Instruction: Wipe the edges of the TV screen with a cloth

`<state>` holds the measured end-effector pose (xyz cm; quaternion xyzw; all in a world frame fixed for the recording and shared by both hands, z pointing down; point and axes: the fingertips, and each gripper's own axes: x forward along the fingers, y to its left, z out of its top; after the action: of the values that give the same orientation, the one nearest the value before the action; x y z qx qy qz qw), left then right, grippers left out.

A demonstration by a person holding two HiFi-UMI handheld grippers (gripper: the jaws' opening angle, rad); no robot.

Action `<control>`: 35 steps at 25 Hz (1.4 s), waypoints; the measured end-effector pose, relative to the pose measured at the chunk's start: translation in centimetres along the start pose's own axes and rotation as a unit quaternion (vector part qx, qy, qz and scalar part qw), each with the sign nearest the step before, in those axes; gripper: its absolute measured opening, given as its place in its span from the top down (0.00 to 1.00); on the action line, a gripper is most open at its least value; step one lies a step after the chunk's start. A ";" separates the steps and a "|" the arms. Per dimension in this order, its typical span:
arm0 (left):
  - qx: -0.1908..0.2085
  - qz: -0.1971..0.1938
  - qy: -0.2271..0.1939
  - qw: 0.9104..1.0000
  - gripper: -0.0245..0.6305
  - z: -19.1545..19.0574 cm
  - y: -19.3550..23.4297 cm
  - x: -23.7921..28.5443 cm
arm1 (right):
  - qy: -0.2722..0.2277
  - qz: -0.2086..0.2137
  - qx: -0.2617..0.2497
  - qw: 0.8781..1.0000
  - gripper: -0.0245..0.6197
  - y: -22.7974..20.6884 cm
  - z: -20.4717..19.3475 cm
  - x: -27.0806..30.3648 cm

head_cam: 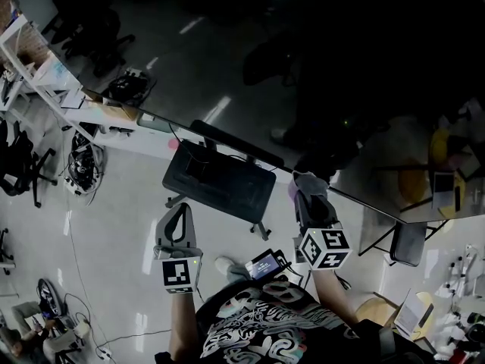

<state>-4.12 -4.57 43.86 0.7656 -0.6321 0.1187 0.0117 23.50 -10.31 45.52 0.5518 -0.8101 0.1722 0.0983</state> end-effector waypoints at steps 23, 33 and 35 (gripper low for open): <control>-0.007 0.006 -0.001 1.000 0.94 -1.2 5.1 -0.5 | 0.005 0.009 0.007 1.000 0.79 4.2 0.2 3.8; -0.016 0.025 -0.007 1.000 0.94 -2.0 8.7 -1.0 | 0.005 0.013 0.000 1.000 0.79 6.4 0.4 6.0; -0.023 0.029 -0.011 0.999 0.94 -2.2 9.1 -1.1 | 0.005 0.015 -0.004 1.000 0.79 6.9 0.3 6.5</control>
<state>-13.49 -4.98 44.61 0.7480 -0.6564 0.0960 0.0189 14.74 -13.72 46.32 0.5381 -0.8186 0.1729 0.1023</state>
